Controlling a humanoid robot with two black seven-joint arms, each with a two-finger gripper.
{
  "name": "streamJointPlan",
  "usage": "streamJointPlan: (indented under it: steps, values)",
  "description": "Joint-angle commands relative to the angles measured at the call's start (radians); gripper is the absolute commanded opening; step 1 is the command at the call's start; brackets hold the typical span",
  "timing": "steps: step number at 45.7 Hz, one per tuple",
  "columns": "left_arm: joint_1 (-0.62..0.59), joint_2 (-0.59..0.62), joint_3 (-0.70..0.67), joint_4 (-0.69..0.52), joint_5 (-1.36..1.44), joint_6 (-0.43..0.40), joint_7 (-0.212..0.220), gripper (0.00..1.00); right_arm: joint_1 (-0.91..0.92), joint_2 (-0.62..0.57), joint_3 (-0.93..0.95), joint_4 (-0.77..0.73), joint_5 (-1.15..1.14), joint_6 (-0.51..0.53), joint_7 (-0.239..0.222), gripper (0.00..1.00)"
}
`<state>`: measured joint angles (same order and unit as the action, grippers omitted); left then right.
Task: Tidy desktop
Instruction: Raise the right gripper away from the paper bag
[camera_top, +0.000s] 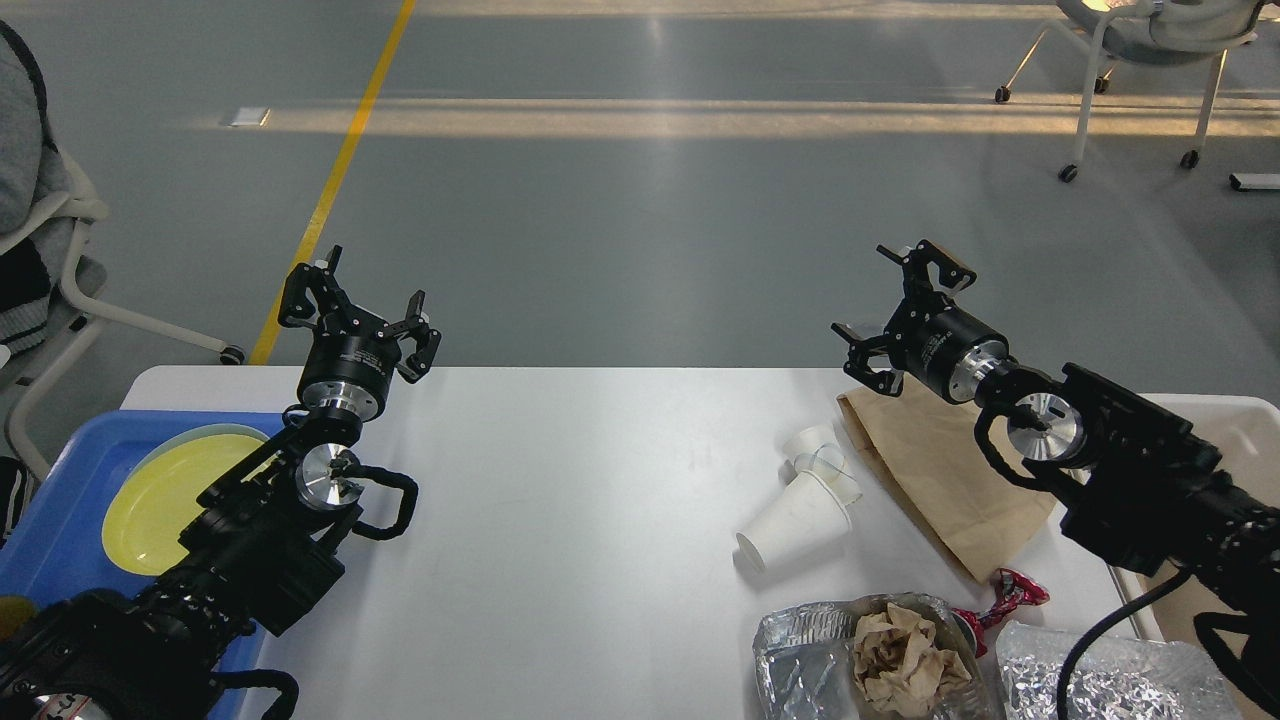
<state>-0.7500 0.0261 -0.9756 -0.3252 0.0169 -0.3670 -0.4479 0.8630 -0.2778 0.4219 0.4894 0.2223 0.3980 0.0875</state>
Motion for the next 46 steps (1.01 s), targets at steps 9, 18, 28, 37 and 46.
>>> streamJointPlan:
  steps: [9,18,28,37,46]
  values:
    - [0.000,0.000,0.000,0.000,0.000,-0.001,0.000,1.00,0.324,-0.213,-0.667,0.274,-0.012,0.015,0.001,1.00]
    - [0.000,0.000,0.000,0.000,0.000,-0.001,0.000,1.00,0.582,-0.352,-0.908,0.454,-0.020,0.061,-0.005,1.00]
    - [0.000,0.000,0.000,0.000,0.000,0.000,0.000,1.00,0.832,-0.365,-1.066,0.465,-0.049,0.261,-0.005,1.00]
    - [0.000,0.000,0.000,0.000,0.000,0.000,0.000,1.00,1.096,-0.363,-1.201,0.492,-0.179,0.502,-0.011,1.00]
    - [0.000,0.000,0.000,0.000,0.000,0.000,0.000,1.00,1.363,-0.379,-1.275,0.632,-0.359,0.562,-0.014,1.00]
